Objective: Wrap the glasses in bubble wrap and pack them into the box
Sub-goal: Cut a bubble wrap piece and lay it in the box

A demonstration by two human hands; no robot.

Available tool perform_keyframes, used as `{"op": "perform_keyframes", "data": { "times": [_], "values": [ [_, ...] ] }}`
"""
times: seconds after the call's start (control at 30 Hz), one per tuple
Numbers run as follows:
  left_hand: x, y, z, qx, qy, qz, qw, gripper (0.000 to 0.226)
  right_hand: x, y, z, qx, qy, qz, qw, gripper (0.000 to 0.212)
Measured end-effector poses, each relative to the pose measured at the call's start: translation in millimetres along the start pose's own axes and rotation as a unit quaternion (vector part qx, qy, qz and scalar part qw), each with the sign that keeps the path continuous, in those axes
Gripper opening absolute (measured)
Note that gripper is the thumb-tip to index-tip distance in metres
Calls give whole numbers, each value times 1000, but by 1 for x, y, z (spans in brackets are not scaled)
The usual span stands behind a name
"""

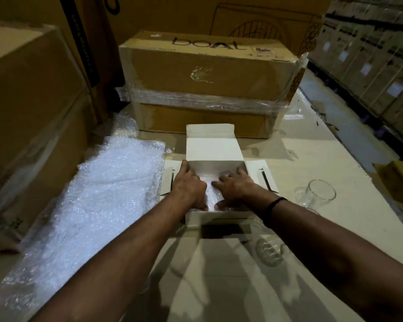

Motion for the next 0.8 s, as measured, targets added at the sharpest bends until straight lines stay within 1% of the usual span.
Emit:
{"op": "perform_keyframes", "data": {
  "times": [0.13, 0.2, 0.3, 0.4, 0.47, 0.53, 0.57, 0.6, 0.63, 0.7, 0.77, 0.8],
  "values": [
    [-3, -9, 6, -15, 5, -34, 999, 62, -13, -16, -15, -19, -20, -44, 999, 82],
    [-5, -11, 10, -8, 17, -37, 999, 60, -23, -19, -28, -49, -19, -19, 998, 76],
    [-9, 1, 6, 33, 21, 12, 999, 49, -29, -3, -37, -91, -6, 47, 995, 61],
    [-7, 12, -3, 57, 13, 67, 996, 43, -25, 12, -27, -127, -12, 54, 990, 40],
    [-6, 12, -4, 57, 19, 82, 995, 43, -25, 11, -24, -146, -15, 49, 988, 36],
    [-5, 7, -2, 21, 28, 63, 997, 48, -24, -3, -25, -126, -19, 19, 992, 38],
    [-5, 3, -2, -4, 39, 44, 998, 47, -22, -13, -24, -104, -28, -15, 994, 44],
    [-6, 1, -5, -33, 56, 35, 997, 43, -19, -21, -22, -75, -41, -49, 995, 50],
    [-9, 1, -10, -66, 77, 40, 994, 38, -18, -25, -17, -47, -57, -64, 995, 56],
    [-12, 5, -19, -116, 103, 80, 985, 34, -15, -17, -4, -22, -84, -49, 995, 62],
    [-15, 6, -21, -131, 109, 124, 978, 36, -12, -3, 1, -6, -81, -28, 996, 66],
    [-16, 4, -21, -135, 110, 134, 976, 37, -11, 0, -1, 0, -74, -22, 997, 66]
  ]
}}
Point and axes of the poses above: each hand's wrist, its own x-axis towards the middle knuckle, its own y-axis out of the palm, z = x × y, the point moved 9 cm from there along x, towards the middle knuckle, and after that the axes turned 5 degrees about x, right-handed, at the moved point
